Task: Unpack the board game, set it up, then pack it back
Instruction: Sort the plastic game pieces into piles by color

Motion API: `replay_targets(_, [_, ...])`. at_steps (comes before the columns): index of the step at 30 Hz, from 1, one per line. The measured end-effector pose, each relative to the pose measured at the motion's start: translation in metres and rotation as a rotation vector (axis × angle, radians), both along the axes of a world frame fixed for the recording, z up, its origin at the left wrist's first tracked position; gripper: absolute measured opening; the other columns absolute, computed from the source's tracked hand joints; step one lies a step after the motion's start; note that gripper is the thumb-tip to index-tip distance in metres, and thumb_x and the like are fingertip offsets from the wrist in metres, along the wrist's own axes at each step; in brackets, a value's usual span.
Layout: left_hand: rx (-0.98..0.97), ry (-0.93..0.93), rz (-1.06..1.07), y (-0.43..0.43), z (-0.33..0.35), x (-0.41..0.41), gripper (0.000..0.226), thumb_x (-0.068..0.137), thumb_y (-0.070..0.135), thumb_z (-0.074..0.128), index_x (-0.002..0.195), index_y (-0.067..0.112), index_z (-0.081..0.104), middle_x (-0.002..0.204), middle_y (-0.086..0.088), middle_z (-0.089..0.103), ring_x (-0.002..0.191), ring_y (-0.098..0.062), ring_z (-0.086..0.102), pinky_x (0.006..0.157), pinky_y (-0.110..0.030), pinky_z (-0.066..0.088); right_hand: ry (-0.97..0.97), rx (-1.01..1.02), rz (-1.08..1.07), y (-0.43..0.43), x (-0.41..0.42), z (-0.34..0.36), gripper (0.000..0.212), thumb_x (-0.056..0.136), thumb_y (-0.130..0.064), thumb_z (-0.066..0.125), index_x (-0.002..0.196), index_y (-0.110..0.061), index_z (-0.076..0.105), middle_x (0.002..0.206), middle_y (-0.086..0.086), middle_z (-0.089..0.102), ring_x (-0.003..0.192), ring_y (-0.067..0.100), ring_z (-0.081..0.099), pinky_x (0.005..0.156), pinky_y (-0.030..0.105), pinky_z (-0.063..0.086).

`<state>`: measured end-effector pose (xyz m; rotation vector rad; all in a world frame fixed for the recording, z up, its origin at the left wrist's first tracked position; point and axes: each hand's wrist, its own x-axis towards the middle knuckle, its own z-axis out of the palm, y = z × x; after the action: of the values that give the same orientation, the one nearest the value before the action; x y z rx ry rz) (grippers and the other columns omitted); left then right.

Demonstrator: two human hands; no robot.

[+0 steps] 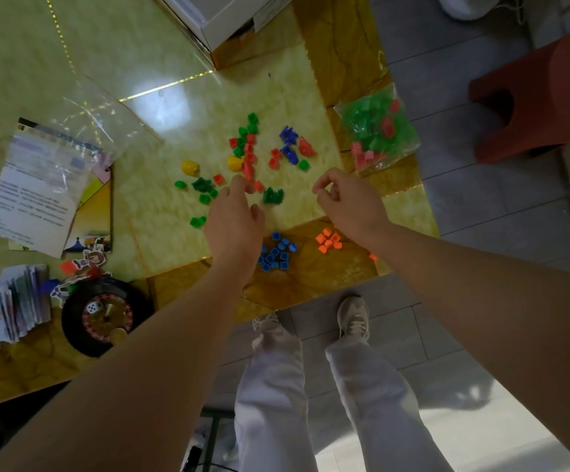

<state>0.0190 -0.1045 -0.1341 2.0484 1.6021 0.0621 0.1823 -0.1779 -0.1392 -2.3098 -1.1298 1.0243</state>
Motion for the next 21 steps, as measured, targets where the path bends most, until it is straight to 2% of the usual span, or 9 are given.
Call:
replay_targets(3, [0.049,0.045,-0.121,0.018,-0.004,0.0,0.03,0.087,0.01,0.059,0.114,0.021,0.055,0.089,0.001,0.05,0.083,-0.019,0.05,0.062,-0.031,0.031,-0.051,0.032,0.015,0.028,-0.007,0.0,0.012,0.091,-0.02,0.058,0.101,-0.021,0.063,0.057,-0.002,0.053,0.057,0.016,0.054,0.057,0.032,0.045])
replay_targets(6, [0.078,0.084,-0.277,0.037,-0.012,0.002,0.028,0.086,0.013,0.062,0.112,0.021,0.061,0.095,-0.003,0.057,0.091,-0.025,0.056,0.061,-0.031,0.032,-0.123,0.029,0.029,0.057,-0.013,-0.003,0.014,0.088,-0.024,0.063,0.102,-0.025,0.064,0.063,-0.004,0.056,0.066,0.018,0.06,0.06,0.032,0.049])
replay_targets(10, [0.124,0.098,-0.434,0.053,-0.024,-0.001,0.012,0.083,0.02,0.07,0.095,0.019,0.069,0.082,-0.005,0.057,0.076,-0.028,0.058,0.055,-0.031,0.031,-0.256,0.0,0.117,0.079,-0.02,-0.011,0.018,0.09,-0.032,0.065,0.107,-0.028,0.062,0.082,-0.004,0.064,0.081,0.018,0.062,0.064,0.033,0.05])
replay_targets(12, [0.149,0.067,-0.466,0.059,-0.03,-0.003,0.011,0.078,0.02,0.076,0.087,0.017,0.07,0.075,-0.004,0.056,0.067,-0.027,0.057,0.051,-0.029,0.03,-0.308,-0.014,0.159,0.086,-0.021,-0.015,0.019,0.09,-0.034,0.064,0.108,-0.029,0.062,0.092,-0.004,0.068,0.088,0.018,0.062,0.066,0.033,0.05])
replay_targets(14, [0.184,0.018,-0.481,0.062,-0.033,-0.005,0.013,0.079,0.023,0.076,0.087,0.016,0.069,0.074,-0.003,0.057,0.066,-0.026,0.057,0.051,-0.027,0.029,-0.34,-0.036,0.2,0.089,-0.022,-0.017,0.017,0.092,-0.033,0.061,0.108,-0.028,0.062,0.094,-0.003,0.068,0.091,0.02,0.061,0.065,0.032,0.046])
replay_targets(16, [0.193,-0.028,-0.465,0.065,-0.031,-0.005,0.015,0.084,0.026,0.07,0.092,0.014,0.066,0.078,-0.003,0.059,0.07,-0.025,0.058,0.053,-0.027,0.03,-0.354,-0.053,0.234,0.091,-0.023,-0.017,0.015,0.093,-0.032,0.059,0.106,-0.027,0.062,0.094,-0.001,0.068,0.092,0.021,0.061,0.065,0.031,0.043])
replay_targets(18, [0.117,-0.085,-0.392,0.067,-0.026,-0.003,0.014,0.088,0.026,0.061,0.094,0.013,0.062,0.079,-0.001,0.06,0.072,-0.02,0.057,0.055,-0.027,0.032,-0.337,-0.055,0.233,0.093,-0.023,-0.016,0.015,0.093,-0.032,0.058,0.106,-0.025,0.063,0.09,-0.002,0.067,0.09,0.02,0.061,0.066,0.031,0.044])
replay_targets(21, [-0.148,-0.34,-0.051,0.069,-0.021,0.002,0.017,0.087,0.021,0.045,0.081,0.009,0.055,0.063,0.005,0.051,0.057,-0.01,0.044,0.05,-0.027,0.031,-0.116,0.009,0.053,0.094,-0.021,-0.011,0.012,0.09,-0.031,0.062,0.098,-0.023,0.062,0.065,-0.011,0.054,0.071,0.013,0.058,0.061,0.03,0.044])
